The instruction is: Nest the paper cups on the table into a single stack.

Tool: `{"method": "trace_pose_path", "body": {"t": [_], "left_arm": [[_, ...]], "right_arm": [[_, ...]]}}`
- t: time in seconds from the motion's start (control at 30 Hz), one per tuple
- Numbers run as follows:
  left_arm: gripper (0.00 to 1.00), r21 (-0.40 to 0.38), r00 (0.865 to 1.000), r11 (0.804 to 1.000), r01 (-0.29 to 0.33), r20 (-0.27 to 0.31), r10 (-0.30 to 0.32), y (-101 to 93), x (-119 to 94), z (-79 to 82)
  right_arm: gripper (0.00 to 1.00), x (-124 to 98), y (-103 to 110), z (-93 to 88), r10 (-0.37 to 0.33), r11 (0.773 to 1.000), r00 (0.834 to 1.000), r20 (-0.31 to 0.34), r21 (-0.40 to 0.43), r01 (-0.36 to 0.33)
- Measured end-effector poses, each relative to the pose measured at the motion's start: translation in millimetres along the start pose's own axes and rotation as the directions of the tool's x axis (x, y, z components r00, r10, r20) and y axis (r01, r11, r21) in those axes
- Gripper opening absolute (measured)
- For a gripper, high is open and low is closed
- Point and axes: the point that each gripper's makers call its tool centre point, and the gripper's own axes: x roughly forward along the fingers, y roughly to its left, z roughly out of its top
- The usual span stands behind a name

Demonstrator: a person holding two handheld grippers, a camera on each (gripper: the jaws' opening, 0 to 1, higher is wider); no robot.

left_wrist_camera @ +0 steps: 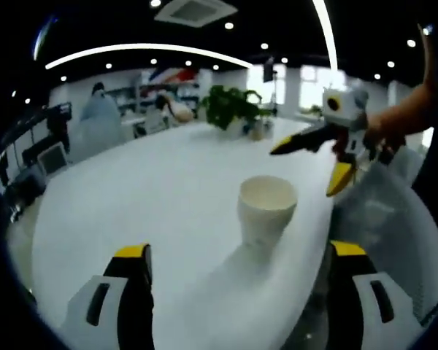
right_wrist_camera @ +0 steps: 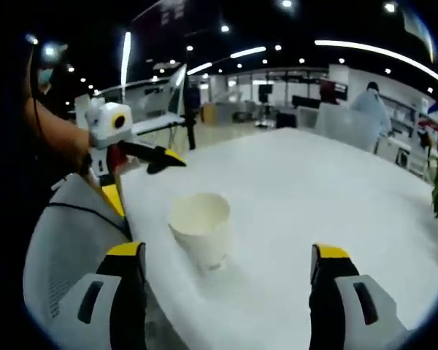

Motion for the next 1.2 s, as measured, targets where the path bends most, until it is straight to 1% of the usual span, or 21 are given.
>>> {"method": "trace_pose_path", "body": {"t": [0.07,0.1,0.13,0.2,0.27,0.3,0.33,0.43,0.5,0.53,0.67,0.83,0.93,0.97,1.13,1.2], "left_arm": [[0.95,-0.008,1.000,1.000,-0.002,-0.008,0.002,-1.8,3,-2.8],[0.95,-0.011,1.000,1.000,-0.002,-0.024,0.002,-3.4,7,-5.1],[0.95,0.007,0.999,1.000,-0.001,-0.039,0.001,-4.9,9,-6.3],[0.92,0.022,0.999,1.000,0.000,-0.048,0.001,-5.0,14,-7.5],[0.87,0.021,0.998,1.000,0.003,-0.060,-0.002,-3.9,18,-11.2],[0.85,0.022,0.997,1.000,0.009,-0.074,-0.007,-4.4,22,-14.5],[0.84,0.024,0.996,1.000,0.015,-0.084,-0.013,-5.1,24,-16.9],[0.78,0.064,0.989,0.996,0.066,-0.136,-0.057,-11.1,34,-28.4],[0.74,0.082,0.986,0.994,0.075,-0.154,-0.062,-11.6,40,-31.1],[0.72,0.085,0.985,0.993,0.081,-0.156,-0.067,-12.3,42,-30.8],[0.66,0.111,0.982,0.987,0.115,-0.164,-0.096,-15.1,52,-27.3],[0.56,0.150,0.975,0.976,0.161,-0.179,-0.133,-19.9,64,-22.6],[0.51,0.185,0.970,0.966,0.182,-0.192,-0.146,-22.4,68,-18.8],[0.50,0.190,0.970,0.964,0.185,-0.192,-0.148,-22.7,70,-17.5],[0.42,0.207,0.969,0.957,0.203,-0.186,-0.165,-25.3,74,-10.0],[0.38,0.210,0.967,0.954,0.212,-0.185,-0.174,-26.3,75,-10.1]], "right_arm": [[0.90,5,-3,-4.2,-0.001,1.000,1.000,-0.009,-0.009,0.000],[0.88,7,-4,-5.3,0.002,1.000,1.000,-0.017,-0.020,-0.002],[0.85,8,-4,-5.7,0.005,1.000,1.000,-0.024,-0.026,-0.006],[0.82,12,-3,-5.2,0.018,0.999,1.000,-0.016,-0.030,-0.018],[0.79,16,0,-7.2,0.029,0.998,0.999,-0.026,-0.047,-0.030],[0.77,19,3,-12.2,0.042,0.995,0.997,-0.060,-0.088,-0.047],[0.74,21,5,-12.8,0.052,0.994,0.997,-0.063,-0.097,-0.058],[0.67,26,8,-13.1,0.063,0.991,0.995,-0.071,-0.114,-0.071],[0.62,31,8,-14.1,0.070,0.990,0.994,-0.078,-0.120,-0.079],[0.60,33,8,-14.4,0.073,0.989,0.994,-0.080,-0.121,-0.082],[0.56,42,11,-16.7,0.099,0.987,0.991,-0.094,-0.121,-0.110],[0.53,51,14,-18.5,0.124,0.981,0.986,-0.112,-0.135,-0.139],[0.45,52,13,-17.8,0.137,0.979,0.983,-0.118,-0.133,-0.152],[0.42,53,15,-18.1,0.155,0.977,0.980,-0.121,-0.125,-0.170],[0.37,56,20,-18.3,0.185,0.970,0.973,-0.136,-0.135,-0.203],[0.35,58,20,-17.1,0.185,0.970,0.974,-0.133,-0.137,-0.203]]}}
